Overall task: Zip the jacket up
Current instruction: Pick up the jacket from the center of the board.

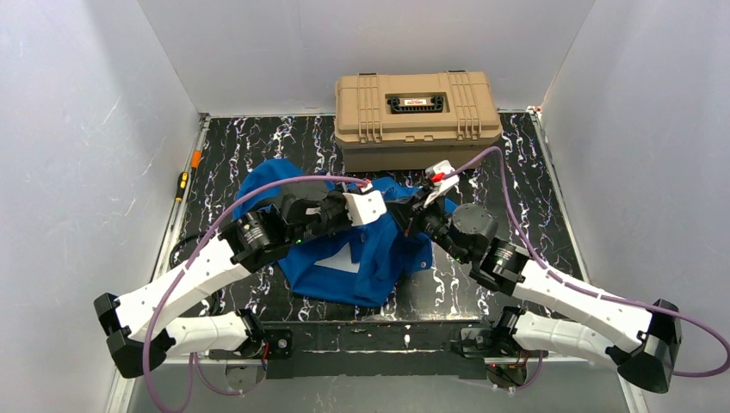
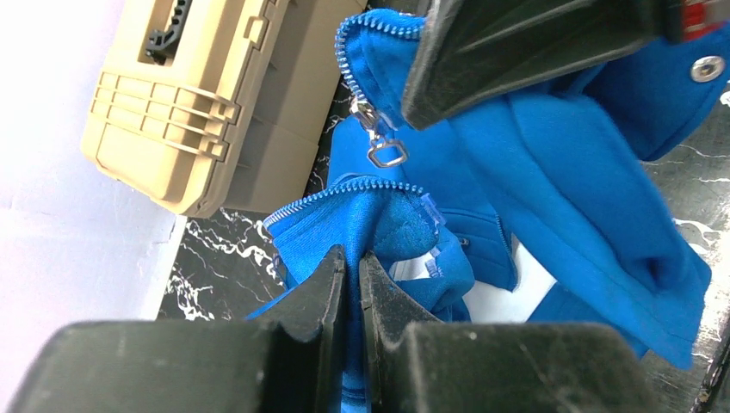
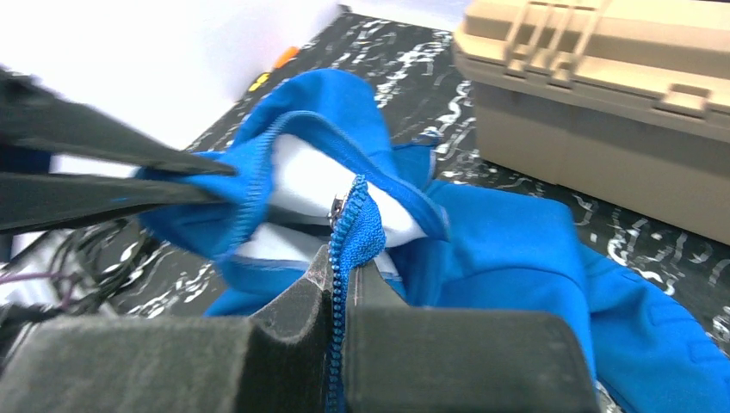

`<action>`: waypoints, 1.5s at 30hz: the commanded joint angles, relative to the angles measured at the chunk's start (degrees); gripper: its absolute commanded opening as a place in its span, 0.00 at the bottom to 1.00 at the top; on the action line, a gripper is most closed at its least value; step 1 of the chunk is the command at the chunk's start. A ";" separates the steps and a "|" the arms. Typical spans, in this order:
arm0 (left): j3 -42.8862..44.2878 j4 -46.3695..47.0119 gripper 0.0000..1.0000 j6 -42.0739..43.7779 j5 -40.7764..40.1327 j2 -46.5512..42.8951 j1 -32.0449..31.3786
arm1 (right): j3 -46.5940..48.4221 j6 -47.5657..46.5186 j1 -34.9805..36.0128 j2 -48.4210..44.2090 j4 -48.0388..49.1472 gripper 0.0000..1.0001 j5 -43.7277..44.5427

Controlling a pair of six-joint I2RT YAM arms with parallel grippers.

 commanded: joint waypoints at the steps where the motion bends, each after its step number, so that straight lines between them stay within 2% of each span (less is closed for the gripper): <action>1: 0.51 -0.56 0.00 -1.33 -3.12 1.22 -0.36 | 1.16 -0.18 0.08 -3.80 4.73 0.01 -8.56; 7: 0.69 -2.05 0.00 -0.94 -5.33 3.50 -0.35 | 1.74 0.02 0.07 -6.31 3.74 0.01 -11.80; 12: 0.73 -0.85 0.00 -0.95 -4.84 3.53 -0.35 | 0.53 3.49 0.08 -3.27 7.65 0.01 -15.82; 17: 2.18 -1.37 0.00 -1.42 -2.66 3.29 -0.35 | -1.90 6.28 0.07 0.67 13.94 0.01 -13.82; 21: 2.04 -1.78 0.00 -1.81 1.86 1.26 -0.35 | -1.40 4.94 0.08 4.25 15.64 0.01 -10.22; 24: 1.85 -1.93 0.00 -1.67 4.56 -0.13 -0.35 | -0.80 4.11 0.03 6.27 15.12 0.01 -7.26; 37: 5.34 -1.89 0.00 -2.00 14.04 -2.43 -0.35 | -2.27 3.37 0.08 9.46 12.81 0.01 -5.45; 41: 6.00 -3.53 0.00 -2.46 16.64 -2.35 -0.35 | -2.31 2.82 0.08 7.32 10.68 0.01 -3.77; 45: 4.72 -3.45 0.00 -2.02 12.45 -2.13 -0.35 | -3.34 0.44 0.06 -0.63 1.98 0.01 -0.07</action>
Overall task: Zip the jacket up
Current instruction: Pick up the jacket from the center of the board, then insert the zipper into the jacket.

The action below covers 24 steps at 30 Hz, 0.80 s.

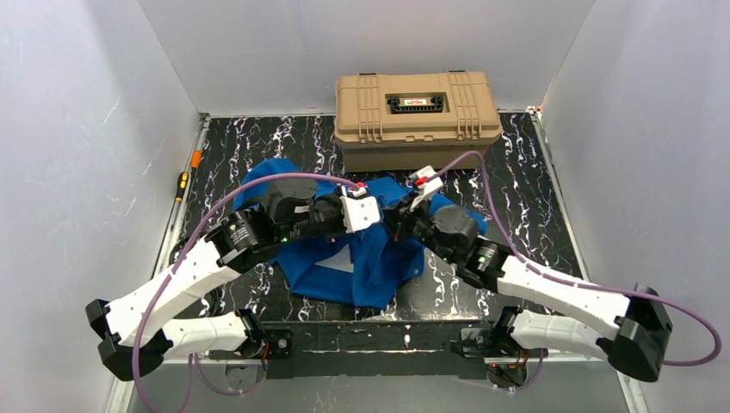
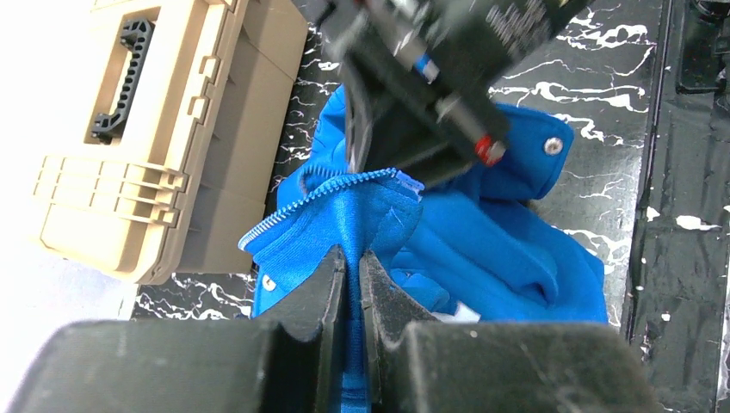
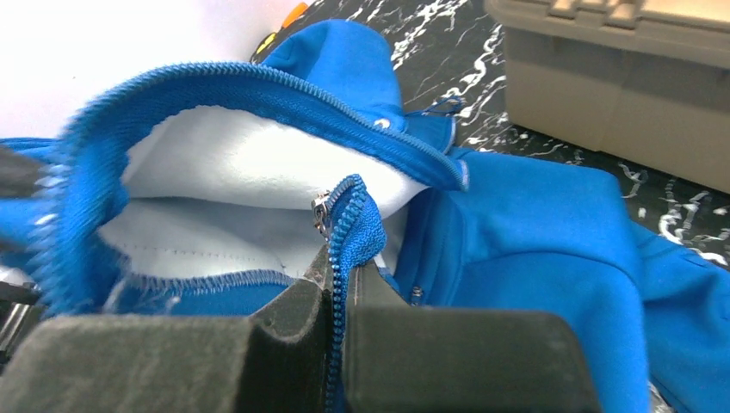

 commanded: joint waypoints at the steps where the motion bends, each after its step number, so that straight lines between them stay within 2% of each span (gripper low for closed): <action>1: 0.23 -0.18 0.00 -0.03 -2.17 -1.08 -0.30 | -0.79 -3.29 0.01 -10.62 -6.47 0.01 5.81; 3: -1.04 -0.34 0.00 -0.22 -6.77 -0.43 -0.30 | -0.43 -5.00 0.05 -14.77 -10.00 0.01 6.19; 6: -2.60 -1.43 0.00 -0.46 -7.44 -0.13 -0.30 | 2.45 -6.18 0.05 -17.42 -13.52 0.01 5.10; 9: -3.07 -2.33 0.00 -0.83 -5.42 0.16 -0.30 | 5.21 -6.28 0.05 -15.87 -12.94 0.01 0.87; 13: -2.16 -3.36 0.00 -1.59 -7.09 1.71 -0.31 | 8.30 -5.81 0.33 -12.16 -11.72 0.01 -4.86; 24: -0.66 -6.28 0.00 -2.54 -10.91 5.19 -0.31 | 9.01 -7.45 2.99 -8.53 -13.16 0.01 -1.12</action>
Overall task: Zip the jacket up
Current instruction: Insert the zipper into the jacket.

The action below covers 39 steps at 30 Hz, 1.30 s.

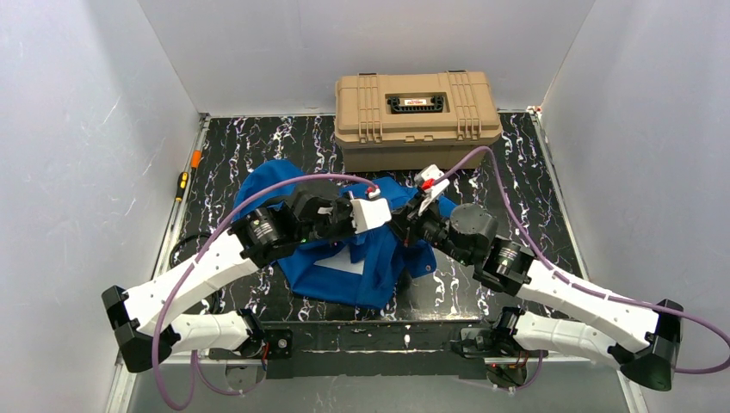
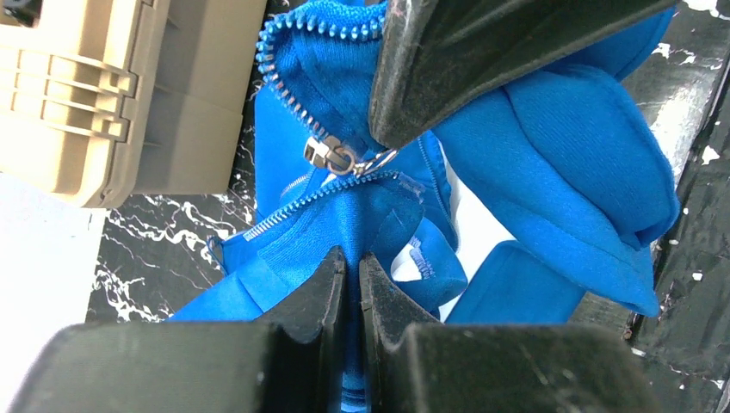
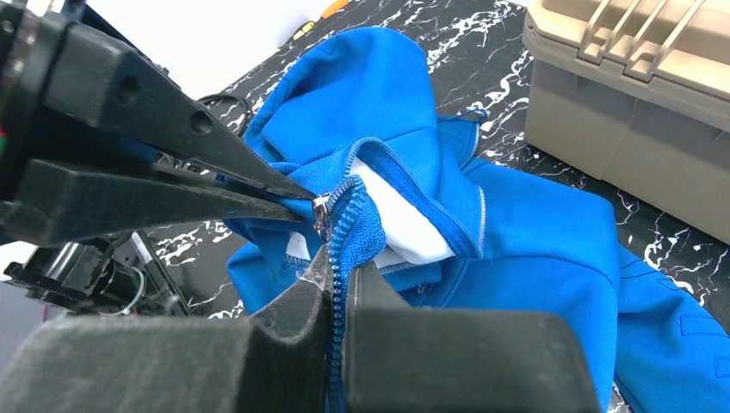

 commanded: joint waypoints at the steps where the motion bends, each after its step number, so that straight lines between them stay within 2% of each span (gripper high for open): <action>1: 2.55 -2.79 0.00 -0.92 -2.15 1.75 -0.24 | 3.56 -2.02 0.89 1.01 1.04 0.01 2.51; 9: 4.33 -1.67 0.00 -1.52 -1.68 2.01 -0.24 | 2.31 0.20 2.59 6.19 3.52 0.01 5.35; 18: 3.72 -4.04 0.00 -2.90 13.15 -1.67 -0.25 | 0.97 1.92 2.62 8.96 9.32 0.01 9.07; 25: 1.98 -3.06 0.00 -0.98 14.34 -3.06 -0.24 | -0.68 4.39 2.59 7.98 10.84 0.01 5.74; 31: 1.63 -1.40 0.00 0.63 15.76 -4.58 -0.24 | -2.14 3.31 2.59 5.89 5.60 0.01 8.44; 36: 0.84 -2.75 0.00 0.92 14.17 -4.73 -0.28 | 0.90 -2.69 2.52 0.53 -3.06 0.01 15.72; 39: 0.25 -3.73 0.00 -0.06 12.32 -4.06 -0.24 | 3.08 -3.70 2.55 -1.71 -6.29 0.01 15.99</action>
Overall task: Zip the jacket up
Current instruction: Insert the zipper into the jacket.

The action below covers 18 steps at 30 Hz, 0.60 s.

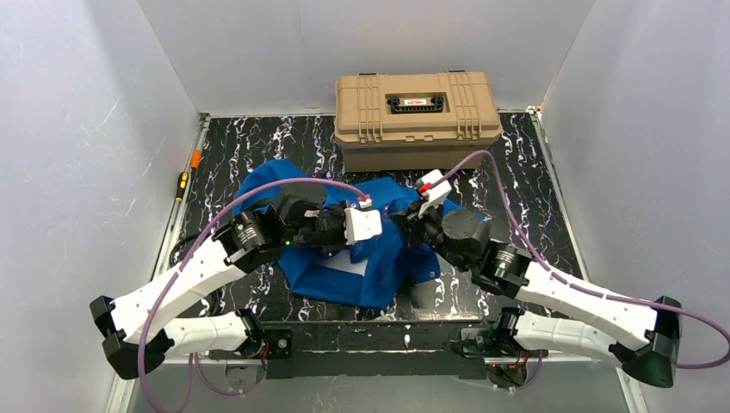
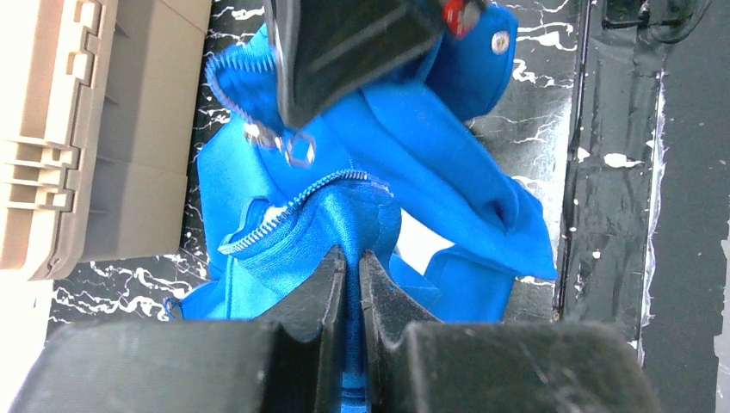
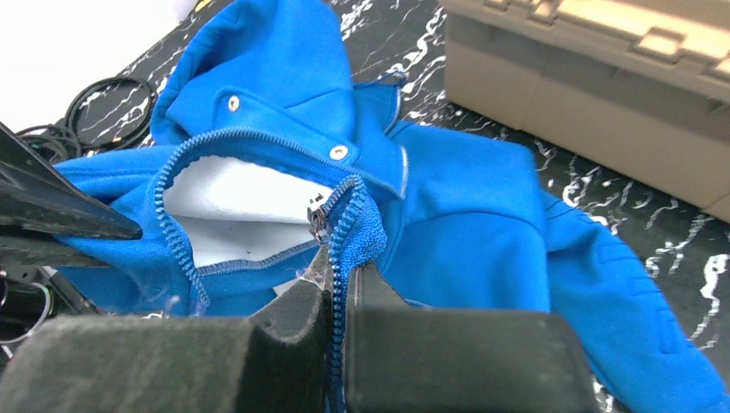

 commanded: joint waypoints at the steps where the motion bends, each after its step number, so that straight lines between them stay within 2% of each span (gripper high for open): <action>1: -1.03 -0.87 0.00 -0.90 -1.40 -0.69 -0.30 | 5.23 -2.91 0.13 -3.96 -3.22 0.01 3.23; 8: -1.43 -1.27 0.00 -2.48 -6.10 1.93 -0.26 | 6.76 0.97 0.30 -1.45 2.60 0.01 -5.56; 12: 0.29 -3.73 0.00 -3.59 -9.30 4.66 -0.24 | 7.15 1.58 0.63 -0.31 2.57 0.01 -6.63; 18: -1.09 -0.81 0.00 -2.79 -13.81 4.21 -0.25 | 6.54 4.52 1.12 1.05 2.51 0.01 -8.48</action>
